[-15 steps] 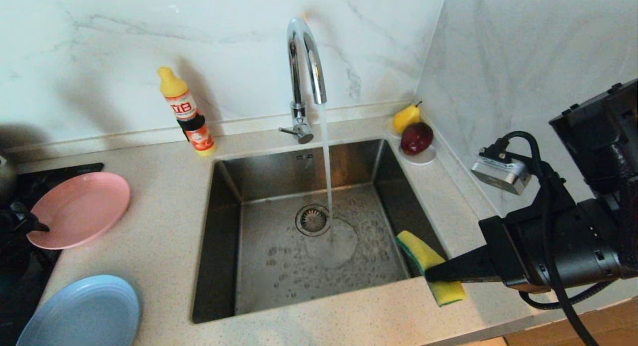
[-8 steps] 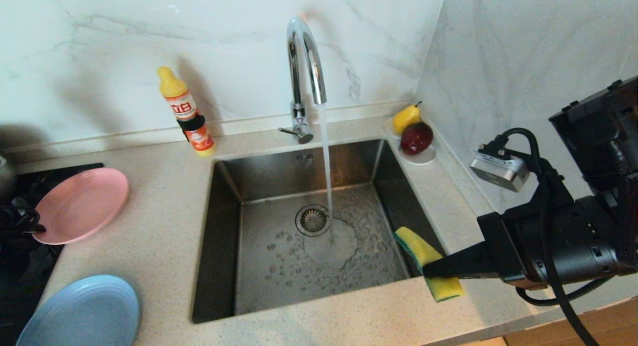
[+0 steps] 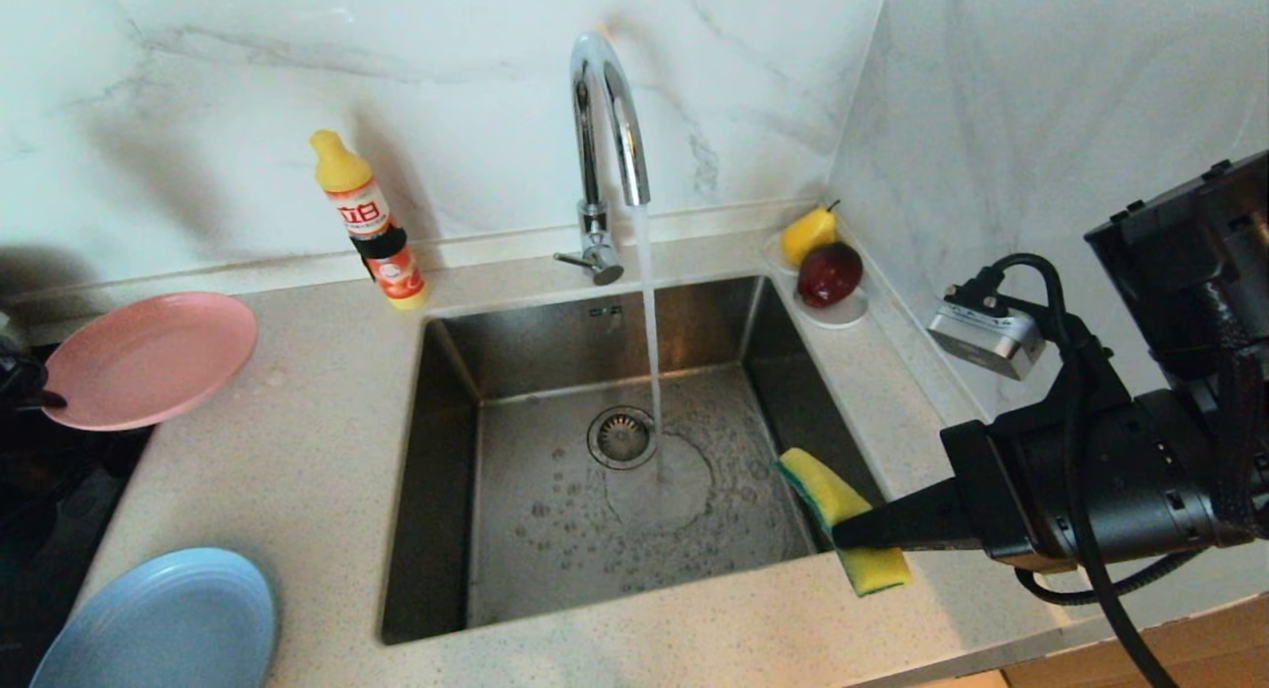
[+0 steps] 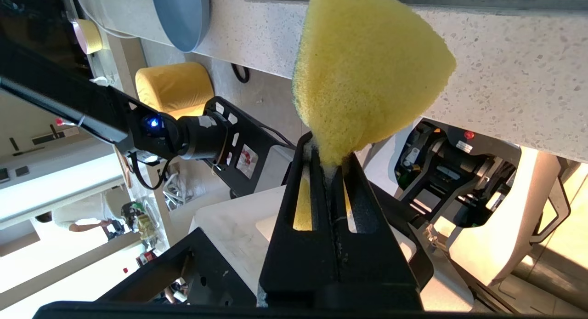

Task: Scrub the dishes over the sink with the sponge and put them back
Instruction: Wash the plate

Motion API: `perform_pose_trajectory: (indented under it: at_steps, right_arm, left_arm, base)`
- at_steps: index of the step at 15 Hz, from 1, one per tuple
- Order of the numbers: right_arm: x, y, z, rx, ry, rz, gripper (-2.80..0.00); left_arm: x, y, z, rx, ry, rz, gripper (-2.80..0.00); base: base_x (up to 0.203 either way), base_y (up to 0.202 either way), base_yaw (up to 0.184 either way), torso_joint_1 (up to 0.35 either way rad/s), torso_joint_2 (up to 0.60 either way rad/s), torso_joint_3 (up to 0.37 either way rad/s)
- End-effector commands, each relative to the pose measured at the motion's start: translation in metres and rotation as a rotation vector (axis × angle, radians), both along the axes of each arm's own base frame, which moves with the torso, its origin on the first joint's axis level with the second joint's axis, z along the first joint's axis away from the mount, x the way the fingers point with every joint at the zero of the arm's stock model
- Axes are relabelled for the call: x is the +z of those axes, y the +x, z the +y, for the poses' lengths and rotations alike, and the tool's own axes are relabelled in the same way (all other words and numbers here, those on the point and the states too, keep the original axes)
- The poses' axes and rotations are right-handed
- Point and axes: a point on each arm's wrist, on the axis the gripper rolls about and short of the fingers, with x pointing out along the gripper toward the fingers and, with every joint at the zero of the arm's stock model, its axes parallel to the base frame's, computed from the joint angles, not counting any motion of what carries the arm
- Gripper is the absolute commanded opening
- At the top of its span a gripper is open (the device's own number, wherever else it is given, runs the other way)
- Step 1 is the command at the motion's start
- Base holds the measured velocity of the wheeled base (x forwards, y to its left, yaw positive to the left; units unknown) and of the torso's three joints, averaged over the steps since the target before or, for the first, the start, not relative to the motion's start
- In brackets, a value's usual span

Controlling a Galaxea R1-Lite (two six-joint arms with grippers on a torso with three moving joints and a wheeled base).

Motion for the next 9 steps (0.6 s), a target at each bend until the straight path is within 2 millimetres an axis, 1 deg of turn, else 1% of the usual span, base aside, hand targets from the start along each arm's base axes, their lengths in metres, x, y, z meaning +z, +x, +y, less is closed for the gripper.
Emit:
perform_pose_trajectory:
  at_steps: [1, 3, 5, 7, 9]
  right_arm:
    - [0.000, -0.001, 0.001, 0.004, 0.002, 0.004, -2.80]
    - [0.001, -0.001, 0.001, 0.005, 0.003, 0.003, -2.80]
    - [0.003, -0.001, 0.001, 0.004, 0.007, -0.003, -2.80]
    - [0.007, -0.003, -0.001, 0.004, 0.018, -0.016, -2.80]
    - [0.008, -0.004, -0.001, 0.004, 0.020, -0.019, -2.80]
  left_arm:
    - [0.043, -0.010, -0.023, -0.015, 0.042, -0.089, -2.80]
    - [0.066, -0.011, -0.045, -0.038, 0.036, -0.146, -2.80]
    - [0.083, -0.008, -0.073, -0.092, 0.028, -0.186, -2.80]
    - [0.093, -0.001, -0.105, -0.164, 0.014, -0.201, -2.80]
    - [0.097, 0.006, -0.142, -0.235, 0.006, -0.177, -2.80]
  base:
    - [0.000, 0.000, 0.000, 0.000, 0.00, 0.000]
    - [0.000, 0.000, 0.000, 0.000, 0.00, 0.000]
    - [0.000, 0.000, 0.000, 0.000, 0.00, 0.000]
    - [0.000, 0.000, 0.000, 0.000, 0.00, 0.000]
    - [0.000, 0.000, 0.000, 0.000, 0.00, 0.000]
